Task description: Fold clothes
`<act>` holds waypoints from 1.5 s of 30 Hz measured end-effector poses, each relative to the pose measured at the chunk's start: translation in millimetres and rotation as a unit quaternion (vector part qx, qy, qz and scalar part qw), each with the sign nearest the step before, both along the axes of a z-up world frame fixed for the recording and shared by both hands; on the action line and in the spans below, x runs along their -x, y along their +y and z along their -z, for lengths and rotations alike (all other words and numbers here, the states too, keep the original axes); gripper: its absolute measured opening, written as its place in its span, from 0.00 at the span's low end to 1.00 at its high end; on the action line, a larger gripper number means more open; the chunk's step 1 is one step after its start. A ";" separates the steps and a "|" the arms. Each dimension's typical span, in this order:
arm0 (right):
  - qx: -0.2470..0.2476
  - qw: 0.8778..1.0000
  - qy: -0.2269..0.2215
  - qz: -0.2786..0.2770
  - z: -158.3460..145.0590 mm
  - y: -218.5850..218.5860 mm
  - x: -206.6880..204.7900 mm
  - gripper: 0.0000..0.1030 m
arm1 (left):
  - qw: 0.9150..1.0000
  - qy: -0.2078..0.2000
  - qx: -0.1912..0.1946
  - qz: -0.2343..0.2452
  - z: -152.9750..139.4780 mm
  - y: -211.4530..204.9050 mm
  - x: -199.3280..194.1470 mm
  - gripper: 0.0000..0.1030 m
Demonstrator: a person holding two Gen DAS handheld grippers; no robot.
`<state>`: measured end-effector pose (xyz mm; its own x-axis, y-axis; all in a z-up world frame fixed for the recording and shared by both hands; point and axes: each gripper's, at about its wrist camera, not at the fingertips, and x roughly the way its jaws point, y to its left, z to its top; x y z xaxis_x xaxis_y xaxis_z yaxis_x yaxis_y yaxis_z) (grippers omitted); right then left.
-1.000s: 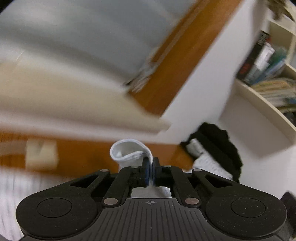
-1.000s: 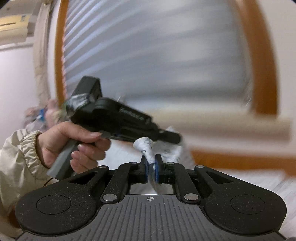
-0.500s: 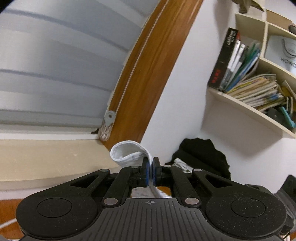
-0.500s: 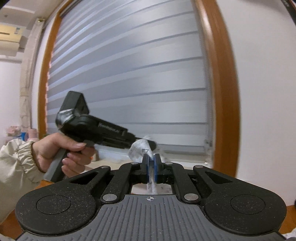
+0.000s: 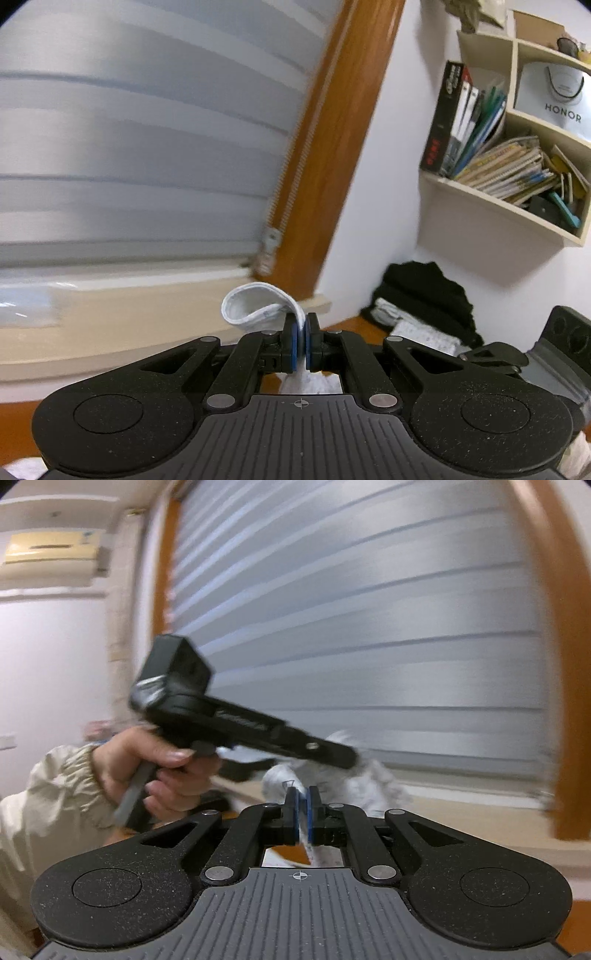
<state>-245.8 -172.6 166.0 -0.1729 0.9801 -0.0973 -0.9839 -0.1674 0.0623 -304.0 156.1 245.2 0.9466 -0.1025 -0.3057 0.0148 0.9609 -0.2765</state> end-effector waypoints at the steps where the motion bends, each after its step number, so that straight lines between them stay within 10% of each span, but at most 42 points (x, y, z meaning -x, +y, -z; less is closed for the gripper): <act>1: -0.002 1.000 -0.002 -0.016 -4.3 8.6 10.8 0.06 | 1.000 -0.004 -0.002 -0.005 -4.6 8.5 13.2 0.04; 8: 0.002 0.993 -0.025 -0.119 -21.4 78.1 95.3 0.05 | 0.998 0.006 -0.007 -0.068 -0.7 76.6 94.7 0.04; 20: 0.190 0.970 -0.053 -0.143 101.9 189.8 170.3 0.11 | 0.967 0.177 0.058 -0.175 177.7 176.6 114.1 0.11; 24: 0.185 0.971 -0.061 -0.139 102.4 163.1 151.5 0.39 | 0.961 0.163 0.029 -0.219 170.3 174.6 129.2 0.24; 31: 0.171 0.984 -0.035 0.017 84.4 99.5 1.6 0.41 | 0.974 0.125 -0.003 -0.187 146.6 122.8 100.9 0.39; 35: 0.208 0.971 -0.005 0.120 103.8 36.2 -84.7 0.41 | 0.985 0.126 -0.008 -0.120 152.0 79.2 44.0 0.42; 45: 0.226 0.959 0.004 0.174 146.1 -94.2 -80.5 0.43 | 0.989 0.148 -0.019 -0.003 185.6 -9.9 -123.5 0.51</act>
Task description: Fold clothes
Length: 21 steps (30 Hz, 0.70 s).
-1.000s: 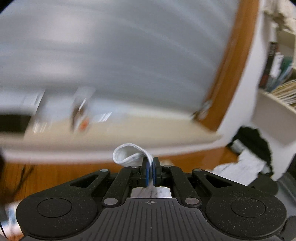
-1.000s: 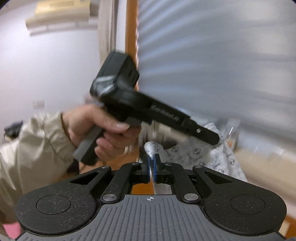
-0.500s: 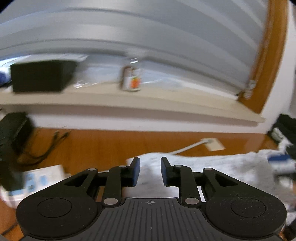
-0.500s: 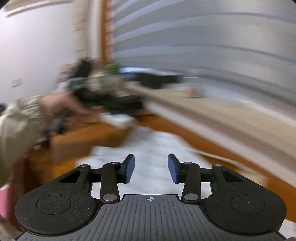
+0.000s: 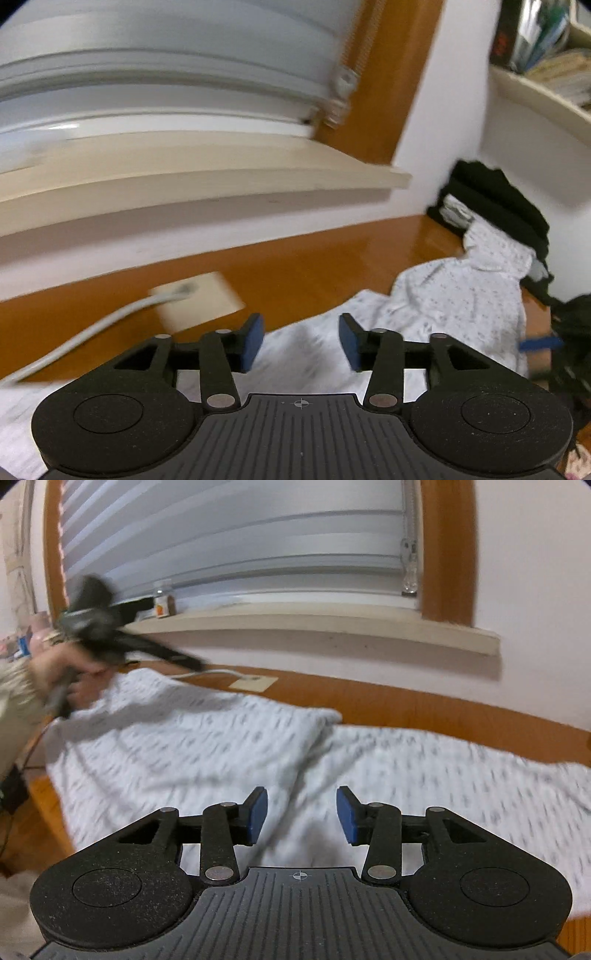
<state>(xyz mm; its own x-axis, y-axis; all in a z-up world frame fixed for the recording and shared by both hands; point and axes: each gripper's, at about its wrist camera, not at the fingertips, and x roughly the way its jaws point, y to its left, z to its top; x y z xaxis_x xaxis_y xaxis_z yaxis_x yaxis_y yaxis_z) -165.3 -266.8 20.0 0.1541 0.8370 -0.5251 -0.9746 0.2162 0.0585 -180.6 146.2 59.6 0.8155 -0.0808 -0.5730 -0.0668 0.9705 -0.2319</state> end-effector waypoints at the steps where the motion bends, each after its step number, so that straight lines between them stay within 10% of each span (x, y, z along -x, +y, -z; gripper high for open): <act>1: 0.001 1.000 -0.002 -0.003 -0.3 -9.9 3.7 0.43 | 1.000 0.004 -0.003 0.008 5.0 -6.7 -13.7 0.51; 16: -0.014 1.000 -0.013 -0.022 32.1 -16.9 55.4 0.41 | 0.993 0.038 0.087 0.073 42.8 3.7 -90.8 0.51; 19: -0.032 0.999 -0.021 -0.025 30.9 -17.6 57.7 0.08 | 0.990 0.037 0.103 0.093 43.6 1.2 -92.9 0.51; 21: -0.041 0.999 -0.029 -0.021 27.6 -20.6 58.9 0.07 | 0.988 0.036 0.110 0.105 43.9 -1.2 -93.6 0.51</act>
<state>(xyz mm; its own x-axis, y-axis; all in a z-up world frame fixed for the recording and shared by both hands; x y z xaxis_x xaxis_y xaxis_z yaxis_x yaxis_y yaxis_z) -224.2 -287.4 -7.6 0.1466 0.8830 -0.4459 -0.9849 0.1723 0.0175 -87.0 145.0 15.7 0.7260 -0.3718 -0.5785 0.1060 0.8916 -0.4401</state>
